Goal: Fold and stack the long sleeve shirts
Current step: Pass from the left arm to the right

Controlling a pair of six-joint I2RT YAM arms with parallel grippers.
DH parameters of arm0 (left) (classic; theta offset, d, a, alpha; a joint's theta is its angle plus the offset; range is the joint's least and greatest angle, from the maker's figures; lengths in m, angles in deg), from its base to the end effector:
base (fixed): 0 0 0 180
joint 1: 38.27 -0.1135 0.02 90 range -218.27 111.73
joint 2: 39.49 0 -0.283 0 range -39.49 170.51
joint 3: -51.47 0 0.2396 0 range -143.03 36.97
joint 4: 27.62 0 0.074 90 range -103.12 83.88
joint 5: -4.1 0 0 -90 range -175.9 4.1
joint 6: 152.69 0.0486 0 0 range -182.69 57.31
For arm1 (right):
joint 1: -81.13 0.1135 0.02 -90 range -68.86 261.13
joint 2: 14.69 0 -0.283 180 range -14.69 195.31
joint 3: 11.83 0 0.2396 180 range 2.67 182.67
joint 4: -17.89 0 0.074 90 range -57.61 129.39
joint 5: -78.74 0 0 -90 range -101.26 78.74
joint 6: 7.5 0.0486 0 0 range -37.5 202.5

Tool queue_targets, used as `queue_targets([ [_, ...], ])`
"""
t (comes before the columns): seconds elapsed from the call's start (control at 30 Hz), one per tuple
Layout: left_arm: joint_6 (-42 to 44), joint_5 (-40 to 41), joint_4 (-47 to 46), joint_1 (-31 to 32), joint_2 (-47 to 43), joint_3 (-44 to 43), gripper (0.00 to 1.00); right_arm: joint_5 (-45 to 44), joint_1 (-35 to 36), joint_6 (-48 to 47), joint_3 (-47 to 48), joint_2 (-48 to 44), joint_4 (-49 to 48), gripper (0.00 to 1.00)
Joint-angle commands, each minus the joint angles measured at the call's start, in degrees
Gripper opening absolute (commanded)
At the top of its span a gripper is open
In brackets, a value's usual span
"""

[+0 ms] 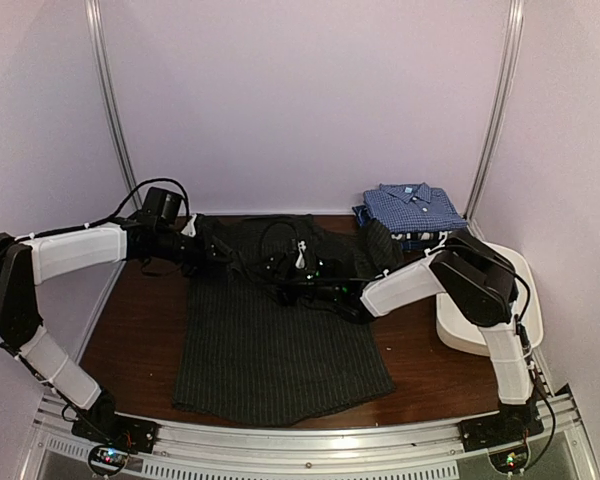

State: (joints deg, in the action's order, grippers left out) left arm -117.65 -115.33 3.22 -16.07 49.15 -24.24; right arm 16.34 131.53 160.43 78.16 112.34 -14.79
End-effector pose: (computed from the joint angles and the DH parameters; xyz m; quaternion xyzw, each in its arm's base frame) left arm 0.2973 -0.1471 0.2623 -0.1552 0.8816 -0.4194 0.1511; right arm 0.3004 0.3984 0.1862 0.0120 0.7304 0.6703 0.1302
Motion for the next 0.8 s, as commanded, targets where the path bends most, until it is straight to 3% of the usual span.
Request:
queue_targets([
  [0.0,-0.2,-1.0,-2.3,0.3,-1.8,0.9,0.00,-0.6,0.3,0.3,1.9,2.4,-0.6,0.68],
  [0.6,-1.4,-2.4,-4.1,1.3,-0.9,3.8,0.00,0.4,0.3,2.2,4.3,3.1,-3.5,0.50],
  [0.77,-1.4,-2.4,-4.3,1.3,-1.0,4.2,0.00,0.5,0.3,1.1,4.2,2.8,-2.8,0.36],
])
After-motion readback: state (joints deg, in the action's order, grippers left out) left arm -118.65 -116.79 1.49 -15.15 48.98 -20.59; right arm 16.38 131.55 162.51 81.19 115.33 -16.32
